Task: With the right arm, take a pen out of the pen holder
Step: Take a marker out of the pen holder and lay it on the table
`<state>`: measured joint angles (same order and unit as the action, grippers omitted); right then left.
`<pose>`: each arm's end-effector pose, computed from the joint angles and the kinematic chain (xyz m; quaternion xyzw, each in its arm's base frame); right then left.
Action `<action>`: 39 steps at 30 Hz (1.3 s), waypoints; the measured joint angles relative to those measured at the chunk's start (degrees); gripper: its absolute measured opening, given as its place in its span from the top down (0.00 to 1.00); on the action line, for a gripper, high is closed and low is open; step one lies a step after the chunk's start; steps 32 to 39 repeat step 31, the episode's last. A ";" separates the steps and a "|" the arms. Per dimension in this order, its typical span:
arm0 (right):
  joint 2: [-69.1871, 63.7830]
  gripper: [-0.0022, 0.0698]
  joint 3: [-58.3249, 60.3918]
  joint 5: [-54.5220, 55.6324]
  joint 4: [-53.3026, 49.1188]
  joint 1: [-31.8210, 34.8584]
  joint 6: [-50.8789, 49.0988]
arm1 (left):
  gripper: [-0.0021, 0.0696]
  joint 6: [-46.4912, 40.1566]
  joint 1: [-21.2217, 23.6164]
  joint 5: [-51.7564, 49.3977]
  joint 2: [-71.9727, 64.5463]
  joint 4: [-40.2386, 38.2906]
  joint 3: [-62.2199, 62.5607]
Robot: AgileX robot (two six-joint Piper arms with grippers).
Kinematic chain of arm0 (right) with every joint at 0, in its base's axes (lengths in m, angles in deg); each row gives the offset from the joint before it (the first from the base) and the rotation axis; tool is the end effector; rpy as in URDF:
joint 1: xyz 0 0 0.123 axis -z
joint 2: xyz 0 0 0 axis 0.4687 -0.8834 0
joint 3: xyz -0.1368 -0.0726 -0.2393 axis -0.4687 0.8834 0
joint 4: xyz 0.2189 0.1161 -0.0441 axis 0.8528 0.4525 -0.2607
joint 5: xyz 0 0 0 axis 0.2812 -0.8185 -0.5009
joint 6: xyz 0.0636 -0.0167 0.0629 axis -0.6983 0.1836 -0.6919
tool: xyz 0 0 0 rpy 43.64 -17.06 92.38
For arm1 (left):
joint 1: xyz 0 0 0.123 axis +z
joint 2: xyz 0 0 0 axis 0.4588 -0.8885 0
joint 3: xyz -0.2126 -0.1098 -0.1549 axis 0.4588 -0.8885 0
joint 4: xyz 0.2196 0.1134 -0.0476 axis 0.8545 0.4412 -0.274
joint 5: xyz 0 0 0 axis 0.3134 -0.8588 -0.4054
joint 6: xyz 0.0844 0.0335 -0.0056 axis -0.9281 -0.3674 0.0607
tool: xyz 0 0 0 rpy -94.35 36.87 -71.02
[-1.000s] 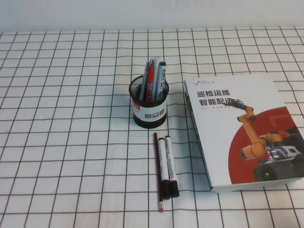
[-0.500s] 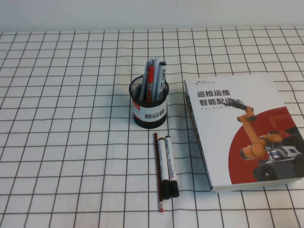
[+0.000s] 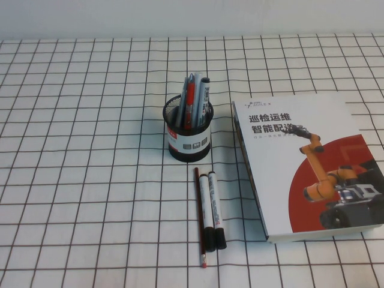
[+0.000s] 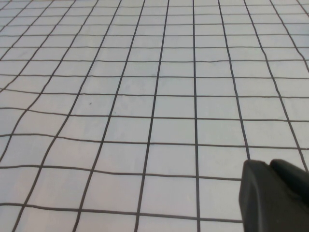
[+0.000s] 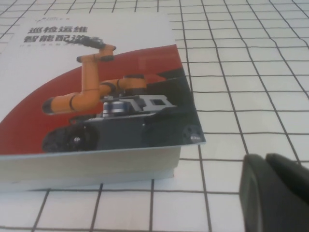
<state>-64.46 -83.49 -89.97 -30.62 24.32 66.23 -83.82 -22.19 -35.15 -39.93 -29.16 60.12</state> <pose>0.0535 0.0036 0.1744 0.0044 0.7957 0.0439 0.6040 0.0524 0.0022 0.1715 -0.0077 0.8047 0.0305 0.5928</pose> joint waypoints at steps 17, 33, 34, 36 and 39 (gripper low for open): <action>0.00 0.99 0.00 -0.20 5.83 0.00 11.12 | 0.97 0.00 0.00 0.00 0.00 0.00 0.00; 0.00 0.99 0.00 -0.23 5.95 0.00 11.12 | 0.97 0.00 0.00 0.00 0.00 0.00 0.00; 0.00 0.99 0.00 -0.23 5.95 0.00 11.12 | 0.97 0.00 0.00 0.00 0.00 0.00 0.00; 0.00 0.99 0.00 -0.23 5.95 0.00 11.12 | 0.97 0.00 0.00 0.00 0.00 0.00 0.00; 0.00 0.99 0.00 -0.23 5.95 0.00 11.12 | 0.97 0.00 0.00 0.00 0.00 0.00 0.00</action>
